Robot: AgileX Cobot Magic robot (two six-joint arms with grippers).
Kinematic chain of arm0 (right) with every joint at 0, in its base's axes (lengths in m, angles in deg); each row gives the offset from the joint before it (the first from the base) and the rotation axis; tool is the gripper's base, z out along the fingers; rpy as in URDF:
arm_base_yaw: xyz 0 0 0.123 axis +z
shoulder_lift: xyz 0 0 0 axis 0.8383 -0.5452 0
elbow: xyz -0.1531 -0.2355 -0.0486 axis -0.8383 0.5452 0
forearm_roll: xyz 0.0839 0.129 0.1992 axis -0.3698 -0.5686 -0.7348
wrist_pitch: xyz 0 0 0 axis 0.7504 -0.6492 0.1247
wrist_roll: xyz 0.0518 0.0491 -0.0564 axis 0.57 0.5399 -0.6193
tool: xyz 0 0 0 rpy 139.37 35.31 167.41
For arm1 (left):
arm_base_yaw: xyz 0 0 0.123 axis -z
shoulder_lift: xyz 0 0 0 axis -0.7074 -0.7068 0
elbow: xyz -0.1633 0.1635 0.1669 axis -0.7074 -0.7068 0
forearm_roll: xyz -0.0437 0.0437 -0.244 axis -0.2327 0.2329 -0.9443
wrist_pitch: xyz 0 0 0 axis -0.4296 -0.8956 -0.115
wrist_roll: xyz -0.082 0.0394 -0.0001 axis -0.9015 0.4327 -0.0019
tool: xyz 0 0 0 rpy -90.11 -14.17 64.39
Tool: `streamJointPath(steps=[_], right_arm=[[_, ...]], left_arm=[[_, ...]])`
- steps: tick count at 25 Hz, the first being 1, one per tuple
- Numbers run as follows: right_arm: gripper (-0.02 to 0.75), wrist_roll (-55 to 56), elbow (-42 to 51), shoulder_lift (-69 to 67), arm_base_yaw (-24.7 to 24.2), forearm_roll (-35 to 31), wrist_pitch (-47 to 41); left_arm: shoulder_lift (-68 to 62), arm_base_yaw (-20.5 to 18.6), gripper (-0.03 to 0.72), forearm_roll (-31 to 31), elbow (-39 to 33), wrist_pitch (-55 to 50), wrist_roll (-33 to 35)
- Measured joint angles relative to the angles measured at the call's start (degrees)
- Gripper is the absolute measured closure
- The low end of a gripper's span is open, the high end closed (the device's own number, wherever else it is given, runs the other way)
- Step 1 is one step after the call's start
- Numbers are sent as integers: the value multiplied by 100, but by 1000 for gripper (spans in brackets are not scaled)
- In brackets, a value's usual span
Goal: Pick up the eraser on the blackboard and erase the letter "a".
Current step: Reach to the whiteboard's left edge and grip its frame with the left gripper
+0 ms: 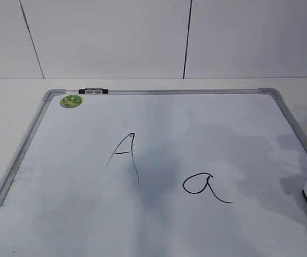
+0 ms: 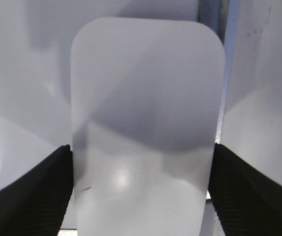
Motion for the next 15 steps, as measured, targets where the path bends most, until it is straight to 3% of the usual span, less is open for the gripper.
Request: streamJointPath(steps=[6, 15], right_arm=[[169, 0, 0, -10, 0, 0, 0], [181, 0, 0, -10, 0, 0, 11]], left_arm=[[0, 0, 443, 0, 0, 0, 0], [0, 0, 443, 0, 0, 0, 0]])
